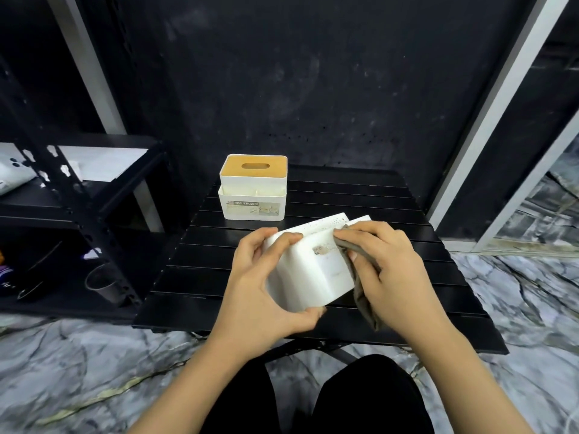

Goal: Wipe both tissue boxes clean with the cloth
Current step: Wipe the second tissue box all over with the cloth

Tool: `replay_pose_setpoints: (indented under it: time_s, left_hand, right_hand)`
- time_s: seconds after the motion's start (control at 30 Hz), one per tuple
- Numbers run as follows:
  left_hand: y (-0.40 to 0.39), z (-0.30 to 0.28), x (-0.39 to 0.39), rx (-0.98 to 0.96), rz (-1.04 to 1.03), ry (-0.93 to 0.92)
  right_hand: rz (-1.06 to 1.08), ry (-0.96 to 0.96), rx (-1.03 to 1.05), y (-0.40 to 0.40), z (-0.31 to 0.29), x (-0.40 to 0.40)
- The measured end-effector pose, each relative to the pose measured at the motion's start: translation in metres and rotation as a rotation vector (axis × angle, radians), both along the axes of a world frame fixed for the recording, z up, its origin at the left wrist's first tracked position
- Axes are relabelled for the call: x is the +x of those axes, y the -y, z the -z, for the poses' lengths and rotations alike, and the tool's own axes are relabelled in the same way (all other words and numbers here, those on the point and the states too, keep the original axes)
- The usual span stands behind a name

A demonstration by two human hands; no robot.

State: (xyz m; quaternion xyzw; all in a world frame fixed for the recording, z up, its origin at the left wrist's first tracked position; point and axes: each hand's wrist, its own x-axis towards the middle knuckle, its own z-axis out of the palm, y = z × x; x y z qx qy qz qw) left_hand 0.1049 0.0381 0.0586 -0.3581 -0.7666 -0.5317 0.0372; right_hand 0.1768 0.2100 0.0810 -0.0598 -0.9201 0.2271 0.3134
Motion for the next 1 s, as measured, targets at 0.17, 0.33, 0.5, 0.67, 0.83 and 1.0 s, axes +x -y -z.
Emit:
replay_pose_setpoints:
  time_s: [0.17,0.33,0.5,0.67,0.83,1.0]
  left_hand:
    - [-0.002,0.000,0.002,0.016,-0.005,-0.011]
    - [-0.006,-0.006,0.004,0.018,-0.036,0.007]
    - [-0.008,-0.013,0.001,-0.026,-0.023,-0.009]
    - [-0.008,-0.021,0.001,-0.063,0.020,-0.012]
    - [-0.016,-0.025,0.007,-0.077,0.041,-0.012]
    - [-0.013,-0.025,0.005,-0.076,0.024,-0.004]
  right_hand:
    - [-0.175,-0.068,0.000,0.022,-0.005,0.011]
    - [-0.227,-0.100,-0.012,0.027,-0.017,0.014]
    - [-0.252,-0.080,0.048,0.020,-0.021,0.019]
    - [-0.250,-0.035,0.119,0.015,-0.023,0.029]
    - [-0.152,-0.025,0.160,0.009,-0.032,0.016]
    - [-0.173,-0.026,0.187,0.010,-0.028,0.020]
